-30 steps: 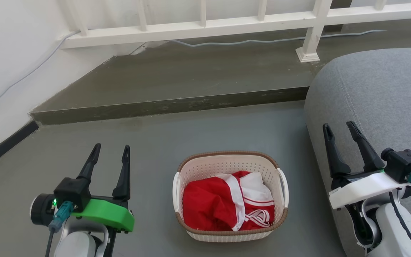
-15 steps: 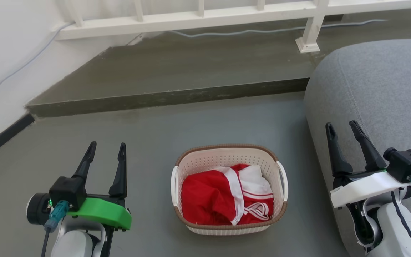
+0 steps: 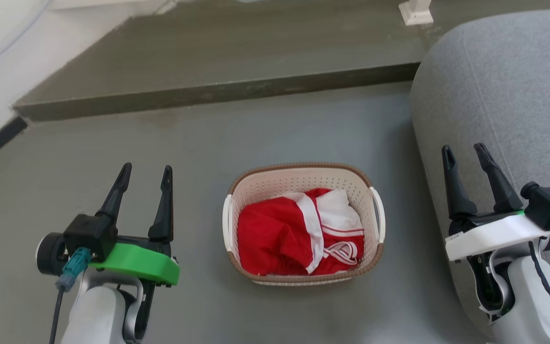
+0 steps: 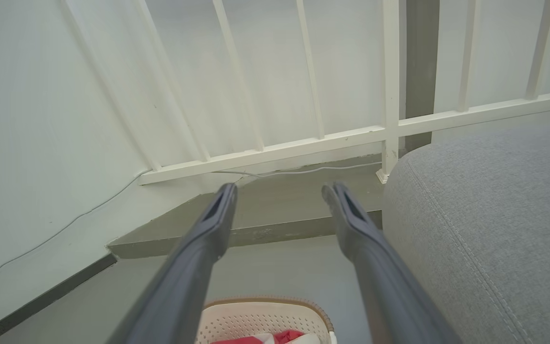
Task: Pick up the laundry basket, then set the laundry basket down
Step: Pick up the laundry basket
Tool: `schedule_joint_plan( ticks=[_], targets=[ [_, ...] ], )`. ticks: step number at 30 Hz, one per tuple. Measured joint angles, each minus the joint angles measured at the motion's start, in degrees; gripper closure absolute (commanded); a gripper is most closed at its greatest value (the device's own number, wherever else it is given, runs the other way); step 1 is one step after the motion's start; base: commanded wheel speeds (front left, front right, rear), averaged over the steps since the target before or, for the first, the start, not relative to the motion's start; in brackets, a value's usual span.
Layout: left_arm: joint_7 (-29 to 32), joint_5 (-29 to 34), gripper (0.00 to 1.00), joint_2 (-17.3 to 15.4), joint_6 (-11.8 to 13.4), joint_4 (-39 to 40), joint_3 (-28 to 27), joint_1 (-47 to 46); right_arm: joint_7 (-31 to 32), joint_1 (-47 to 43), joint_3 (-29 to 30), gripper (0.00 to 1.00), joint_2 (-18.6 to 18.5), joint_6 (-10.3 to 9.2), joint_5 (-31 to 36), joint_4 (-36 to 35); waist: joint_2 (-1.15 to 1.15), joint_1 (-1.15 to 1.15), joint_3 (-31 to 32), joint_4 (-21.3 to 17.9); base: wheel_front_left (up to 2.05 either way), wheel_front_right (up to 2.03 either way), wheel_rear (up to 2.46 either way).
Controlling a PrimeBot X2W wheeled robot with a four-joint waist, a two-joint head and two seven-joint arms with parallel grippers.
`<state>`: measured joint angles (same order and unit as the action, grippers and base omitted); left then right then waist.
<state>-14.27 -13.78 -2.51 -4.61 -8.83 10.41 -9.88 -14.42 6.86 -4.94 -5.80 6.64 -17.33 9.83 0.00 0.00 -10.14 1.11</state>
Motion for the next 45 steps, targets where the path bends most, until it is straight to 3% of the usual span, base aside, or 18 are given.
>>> schedule_joint_plan(
  ticks=[16,35,45],
  targets=[
    [-0.18,-0.16,0.0,0.16,0.0,-2.4,0.99,-7.49,-0.01,6.26,-0.66,0.0,0.3,0.41,-0.03,1.93,0.0,0.0,-11.21,-0.85,0.0,0.0,0.0],
    [-0.18,-0.16,0.0,0.59,-0.42,-9.55,1.34,-17.02,-0.01,17.24,-1.07,0.0,0.31,0.42,-0.52,11.06,0.0,0.01,-25.54,-1.77,0.0,0.0,0.0],
    [-0.24,-0.15,0.0,0.69,-0.52,-15.63,2.14,-21.13,-0.1,21.79,-4.05,0.0,0.38,0.42,-0.98,17.89,0.0,0.01,-30.99,-2.3,0.0,0.0,0.0]
  ],
)
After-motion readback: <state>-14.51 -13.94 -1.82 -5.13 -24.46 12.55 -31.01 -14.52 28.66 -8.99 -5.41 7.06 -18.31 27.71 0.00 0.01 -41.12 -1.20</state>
